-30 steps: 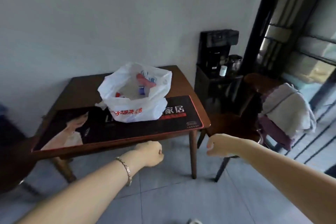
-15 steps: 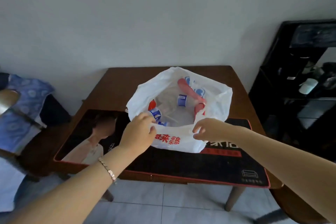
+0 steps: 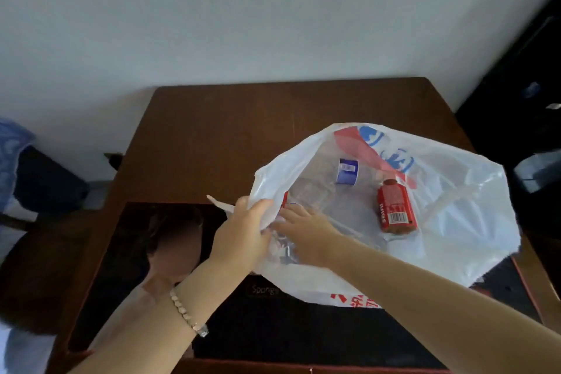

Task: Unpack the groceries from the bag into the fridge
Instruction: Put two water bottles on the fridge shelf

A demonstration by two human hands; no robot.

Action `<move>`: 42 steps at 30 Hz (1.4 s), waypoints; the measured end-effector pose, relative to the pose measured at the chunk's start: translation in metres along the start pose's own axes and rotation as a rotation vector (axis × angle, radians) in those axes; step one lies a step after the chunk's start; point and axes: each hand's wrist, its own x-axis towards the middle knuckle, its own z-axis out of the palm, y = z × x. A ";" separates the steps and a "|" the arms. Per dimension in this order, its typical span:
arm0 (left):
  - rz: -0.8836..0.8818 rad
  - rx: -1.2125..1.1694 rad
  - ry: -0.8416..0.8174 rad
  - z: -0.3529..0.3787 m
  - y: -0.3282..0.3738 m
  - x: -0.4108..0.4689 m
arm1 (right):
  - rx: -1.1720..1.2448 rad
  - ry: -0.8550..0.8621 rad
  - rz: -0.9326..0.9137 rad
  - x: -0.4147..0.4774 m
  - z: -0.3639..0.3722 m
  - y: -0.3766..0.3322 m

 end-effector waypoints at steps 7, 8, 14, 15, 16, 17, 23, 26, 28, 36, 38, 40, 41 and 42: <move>0.064 -0.064 -0.035 -0.006 -0.031 0.014 | -0.130 0.141 -0.081 0.032 0.029 -0.004; 0.061 -0.076 -0.033 -0.006 -0.035 0.015 | -0.093 0.236 -0.080 0.028 0.031 -0.001; 0.051 -0.166 0.003 0.002 -0.044 0.010 | 0.278 0.779 0.222 -0.037 0.015 0.029; 0.063 -0.174 0.017 0.003 -0.040 0.009 | 0.353 0.829 0.350 -0.048 0.007 0.035; 0.070 -0.170 0.017 0.004 -0.034 0.008 | 0.444 0.864 0.474 -0.059 -0.002 0.042; 0.074 -0.158 0.006 0.006 -0.029 0.008 | 0.544 0.888 0.575 -0.070 -0.010 0.047; 0.520 0.065 0.501 0.018 0.009 0.006 | 0.774 0.826 0.773 -0.108 -0.004 0.045; 0.413 0.029 0.001 0.029 0.036 0.019 | 0.777 0.779 0.837 -0.109 -0.003 0.047; 0.146 0.089 -0.424 0.050 0.030 0.041 | 0.746 0.742 0.839 -0.108 -0.005 0.050; -0.015 0.202 -0.647 0.087 -0.001 0.066 | 0.703 0.618 0.762 -0.107 -0.016 0.064; 0.001 0.098 -0.655 0.073 0.003 0.062 | 0.689 0.588 0.747 -0.107 -0.017 0.065; 0.030 0.006 -0.649 0.055 0.013 0.054 | 0.695 0.569 0.740 -0.109 -0.019 0.066; 0.049 -0.016 -0.614 0.047 0.020 0.049 | 0.711 0.573 0.734 -0.110 -0.020 0.067; 0.072 -0.011 -0.551 0.042 0.028 0.044 | 0.736 0.586 0.730 -0.112 -0.020 0.067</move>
